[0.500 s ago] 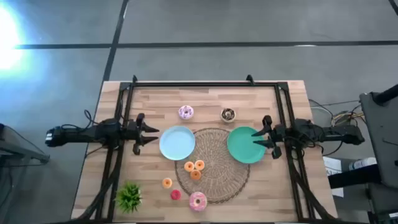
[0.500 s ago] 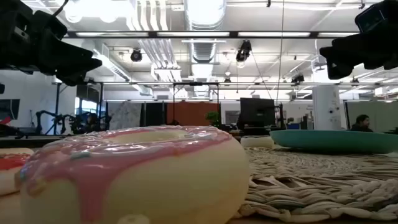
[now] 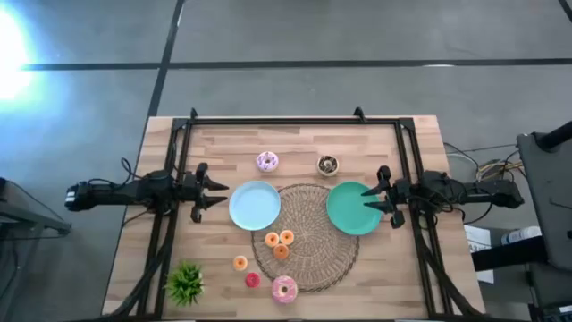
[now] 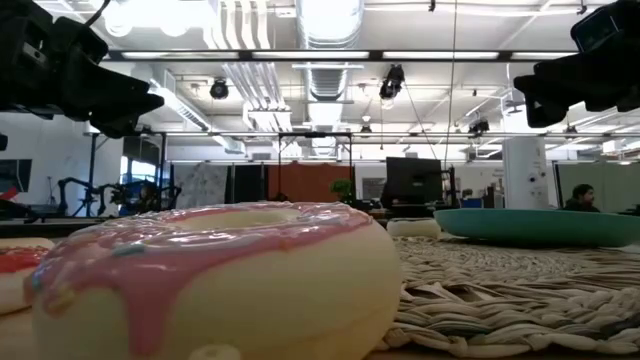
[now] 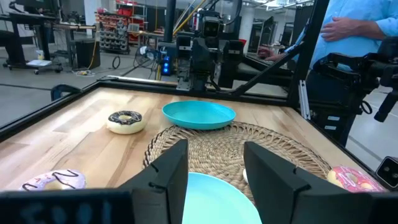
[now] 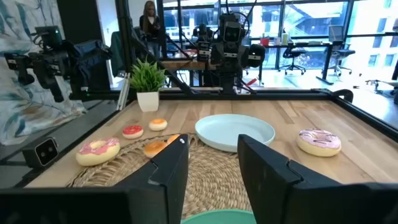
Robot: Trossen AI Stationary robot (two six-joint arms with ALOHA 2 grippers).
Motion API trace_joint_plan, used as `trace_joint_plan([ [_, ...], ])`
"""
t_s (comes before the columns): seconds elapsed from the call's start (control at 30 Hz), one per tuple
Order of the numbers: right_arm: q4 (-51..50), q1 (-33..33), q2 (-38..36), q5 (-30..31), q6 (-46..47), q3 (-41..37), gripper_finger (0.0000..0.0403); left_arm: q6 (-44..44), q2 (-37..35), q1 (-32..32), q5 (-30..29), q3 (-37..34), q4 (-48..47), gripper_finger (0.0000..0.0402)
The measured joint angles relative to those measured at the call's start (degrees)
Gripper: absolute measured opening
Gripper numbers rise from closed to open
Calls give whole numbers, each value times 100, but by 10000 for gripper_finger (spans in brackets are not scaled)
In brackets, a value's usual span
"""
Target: Pick & Place donuts
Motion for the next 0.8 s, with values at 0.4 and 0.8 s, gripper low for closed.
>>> trace_joint_plan([
  [0.4, 0, -2, 0, 0, -2, -1, 124, 0, 0, 0, 0, 0, 0, 131],
  [0.8, 0, -1, 0, 1, -2, -2, 134, 0, -2, 1, 0, 0, 0, 131],
])
